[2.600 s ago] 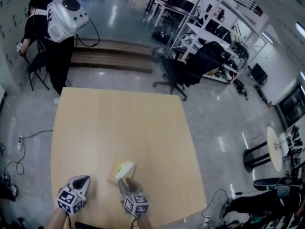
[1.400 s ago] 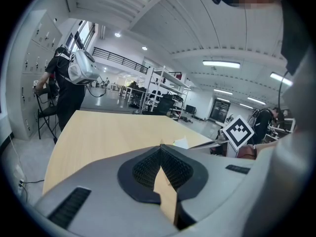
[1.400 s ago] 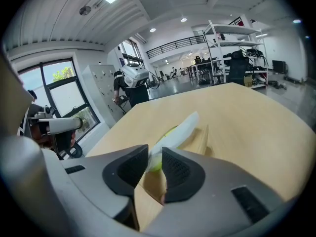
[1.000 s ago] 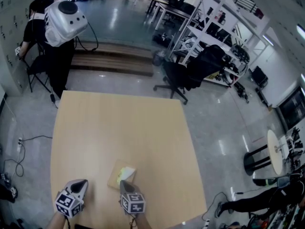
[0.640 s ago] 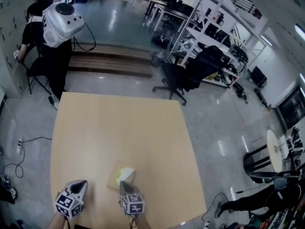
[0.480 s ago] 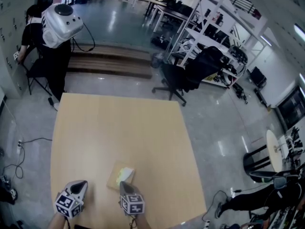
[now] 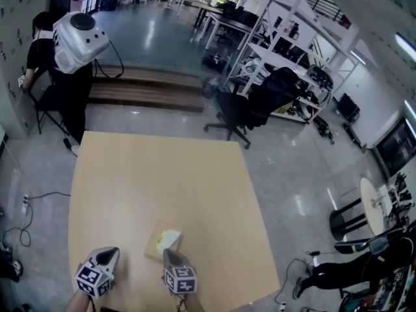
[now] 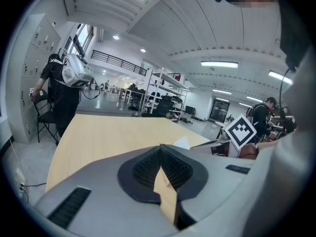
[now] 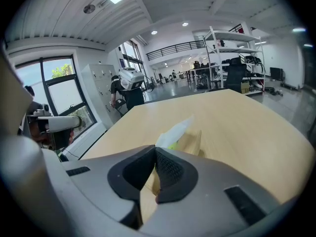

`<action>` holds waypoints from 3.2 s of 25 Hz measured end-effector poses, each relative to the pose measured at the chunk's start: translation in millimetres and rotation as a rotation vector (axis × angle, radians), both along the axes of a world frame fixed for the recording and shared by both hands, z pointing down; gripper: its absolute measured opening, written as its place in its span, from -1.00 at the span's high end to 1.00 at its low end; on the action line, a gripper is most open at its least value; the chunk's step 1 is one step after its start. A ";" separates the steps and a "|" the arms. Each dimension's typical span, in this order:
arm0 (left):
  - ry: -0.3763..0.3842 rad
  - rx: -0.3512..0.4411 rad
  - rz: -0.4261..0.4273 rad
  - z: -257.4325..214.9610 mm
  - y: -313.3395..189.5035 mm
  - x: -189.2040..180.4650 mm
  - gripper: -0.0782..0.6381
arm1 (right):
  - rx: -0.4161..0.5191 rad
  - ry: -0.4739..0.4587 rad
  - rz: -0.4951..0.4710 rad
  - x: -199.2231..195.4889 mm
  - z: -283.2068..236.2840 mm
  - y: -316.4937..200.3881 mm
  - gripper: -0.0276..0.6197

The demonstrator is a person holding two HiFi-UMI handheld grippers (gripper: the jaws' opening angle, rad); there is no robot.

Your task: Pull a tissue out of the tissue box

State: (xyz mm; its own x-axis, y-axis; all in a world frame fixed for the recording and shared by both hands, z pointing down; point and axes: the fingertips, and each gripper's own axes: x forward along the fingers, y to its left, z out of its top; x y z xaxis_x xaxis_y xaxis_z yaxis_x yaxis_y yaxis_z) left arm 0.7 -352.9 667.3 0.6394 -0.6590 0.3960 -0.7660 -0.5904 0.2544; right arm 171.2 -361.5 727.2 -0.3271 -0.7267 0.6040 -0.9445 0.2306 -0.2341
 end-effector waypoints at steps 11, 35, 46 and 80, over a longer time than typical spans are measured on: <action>0.001 0.032 -0.008 -9.5 6.7 1.0 0.76 | 0.036 0.005 0.010 6.3 -16.1 11.6 0.91; 0.027 0.120 -0.009 -43.0 28.1 -4.2 0.76 | 0.170 0.002 0.064 11.4 -70.6 45.0 0.91; 0.038 0.161 -0.013 -59.9 51.6 -13.7 0.76 | 0.250 -0.014 0.122 20.1 -108.8 82.0 0.91; 0.047 0.392 0.029 -151.2 157.0 -40.9 0.76 | 0.515 0.008 0.152 -7.9 -190.5 215.8 0.91</action>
State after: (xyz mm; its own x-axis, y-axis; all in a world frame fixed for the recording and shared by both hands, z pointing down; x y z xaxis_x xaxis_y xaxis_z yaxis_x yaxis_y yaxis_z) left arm -40.2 -195.8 516.0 0.6714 -0.7358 0.0880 -0.7405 -0.6709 0.0400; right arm 163.2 -145.7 536.7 -0.1924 -0.9684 0.1586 -0.9773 0.1746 -0.1196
